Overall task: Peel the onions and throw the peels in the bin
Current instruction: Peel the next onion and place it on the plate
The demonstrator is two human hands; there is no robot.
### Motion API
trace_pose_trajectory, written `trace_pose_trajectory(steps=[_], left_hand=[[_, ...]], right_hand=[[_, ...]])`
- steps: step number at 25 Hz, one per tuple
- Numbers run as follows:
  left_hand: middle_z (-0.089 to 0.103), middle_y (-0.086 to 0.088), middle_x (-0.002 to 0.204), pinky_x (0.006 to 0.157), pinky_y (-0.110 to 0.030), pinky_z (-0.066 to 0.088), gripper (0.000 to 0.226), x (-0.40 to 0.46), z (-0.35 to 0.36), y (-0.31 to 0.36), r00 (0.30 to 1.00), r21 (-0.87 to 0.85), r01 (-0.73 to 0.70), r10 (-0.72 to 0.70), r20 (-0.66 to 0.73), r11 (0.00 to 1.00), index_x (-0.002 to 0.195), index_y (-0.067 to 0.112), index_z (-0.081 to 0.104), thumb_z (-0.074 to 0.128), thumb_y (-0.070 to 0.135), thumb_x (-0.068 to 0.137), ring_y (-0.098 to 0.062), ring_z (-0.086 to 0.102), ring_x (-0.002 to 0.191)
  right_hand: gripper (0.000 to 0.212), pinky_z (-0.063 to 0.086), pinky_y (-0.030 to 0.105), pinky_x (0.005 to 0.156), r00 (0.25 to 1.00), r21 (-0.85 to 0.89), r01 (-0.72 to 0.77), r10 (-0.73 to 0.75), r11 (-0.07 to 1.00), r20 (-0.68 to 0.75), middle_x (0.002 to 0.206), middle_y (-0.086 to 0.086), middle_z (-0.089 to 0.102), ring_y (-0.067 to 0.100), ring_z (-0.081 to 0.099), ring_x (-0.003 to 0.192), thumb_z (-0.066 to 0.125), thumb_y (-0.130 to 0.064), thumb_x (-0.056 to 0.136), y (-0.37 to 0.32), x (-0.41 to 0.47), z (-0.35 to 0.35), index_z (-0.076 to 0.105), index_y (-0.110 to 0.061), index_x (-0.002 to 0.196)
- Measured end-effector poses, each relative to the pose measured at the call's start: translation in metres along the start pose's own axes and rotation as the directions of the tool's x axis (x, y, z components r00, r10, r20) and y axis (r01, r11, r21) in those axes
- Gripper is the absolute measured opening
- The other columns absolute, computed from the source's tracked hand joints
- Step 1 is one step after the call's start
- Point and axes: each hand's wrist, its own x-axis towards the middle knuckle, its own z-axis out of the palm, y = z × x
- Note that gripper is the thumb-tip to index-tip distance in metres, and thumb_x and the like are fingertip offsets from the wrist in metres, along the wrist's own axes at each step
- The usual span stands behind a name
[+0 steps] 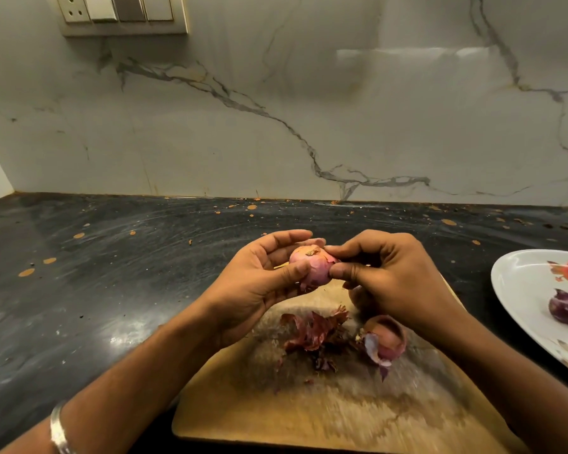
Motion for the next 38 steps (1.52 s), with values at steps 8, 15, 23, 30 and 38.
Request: trace_pose_trajectory(steps=[8, 15, 23, 30, 38], left_hand=[[0.072, -0.011, 0.117, 0.080, -0.026, 0.058, 0.039, 0.001, -0.003, -0.004, 1.000, 0.049, 0.008, -0.010, 0.027, 0.999, 0.120, 0.010, 0.067, 0.068, 0.011, 0.082, -0.024, 0.070, 0.107], [0.068, -0.008, 0.127, 0.086, -0.032, 0.058, 0.040, 0.003, -0.003, -0.003, 1.000, 0.003, 0.018, -0.018, -0.003, 1.000, 0.130, 0.013, 0.060, 0.055, 0.019, 0.091, -0.026, 0.066, 0.115], [0.072, -0.011, 0.116, 0.083, -0.034, 0.060, 0.039, 0.001, -0.004, -0.004, 1.000, 0.032, 0.013, -0.012, -0.026, 0.999, 0.121, 0.014, 0.067, 0.066, 0.017, 0.082, -0.023, 0.070, 0.102], [0.071, -0.013, 0.116, 0.082, -0.036, 0.061, 0.038, -0.001, 0.002, -0.007, 0.997, 0.053, 0.064, -0.066, 0.026, 0.997, 0.121, 0.013, 0.066, 0.066, 0.014, 0.083, -0.031, 0.068, 0.110], [0.065, -0.019, 0.126, 0.086, -0.041, 0.060, 0.033, -0.003, 0.011, -0.007, 0.995, -0.004, 0.080, -0.079, 0.053, 0.997, 0.120, 0.010, 0.066, 0.056, 0.010, 0.090, -0.030, 0.066, 0.110]], right_hand=[[0.010, 0.050, 0.015, 0.054, 0.981, -0.157, 0.123, -0.144, 0.980, -0.129, 0.067, -0.006, 0.067, 0.008, 0.065, 0.059, 0.069, -0.009, 0.091, 0.000, -0.004, 0.007, 0.074, -0.015, 0.086], [0.017, 0.056, 0.032, 0.057, 0.994, -0.241, 0.099, -0.107, 0.965, -0.019, 0.071, -0.006, 0.068, 0.012, 0.066, 0.062, 0.060, -0.007, 0.096, -0.002, -0.004, 0.002, 0.073, -0.017, 0.099], [0.021, 0.058, 0.035, 0.067, 0.993, -0.158, 0.115, -0.112, 0.981, 0.023, 0.084, -0.006, 0.068, 0.012, 0.068, 0.079, 0.077, -0.034, 0.082, -0.007, -0.006, 0.007, 0.070, -0.024, 0.100], [0.016, 0.044, 0.013, 0.050, 0.997, -0.022, 0.050, -0.049, 0.999, 0.052, 0.069, -0.006, 0.061, 0.006, 0.056, 0.060, 0.058, 0.004, 0.094, -0.002, -0.004, 0.011, 0.063, -0.010, 0.086], [0.015, 0.038, 0.009, 0.047, 0.999, -0.045, 0.044, -0.045, 0.998, -0.031, 0.064, -0.012, 0.058, -0.001, 0.052, 0.054, 0.062, -0.003, 0.095, 0.000, -0.002, 0.012, 0.064, -0.012, 0.082]])
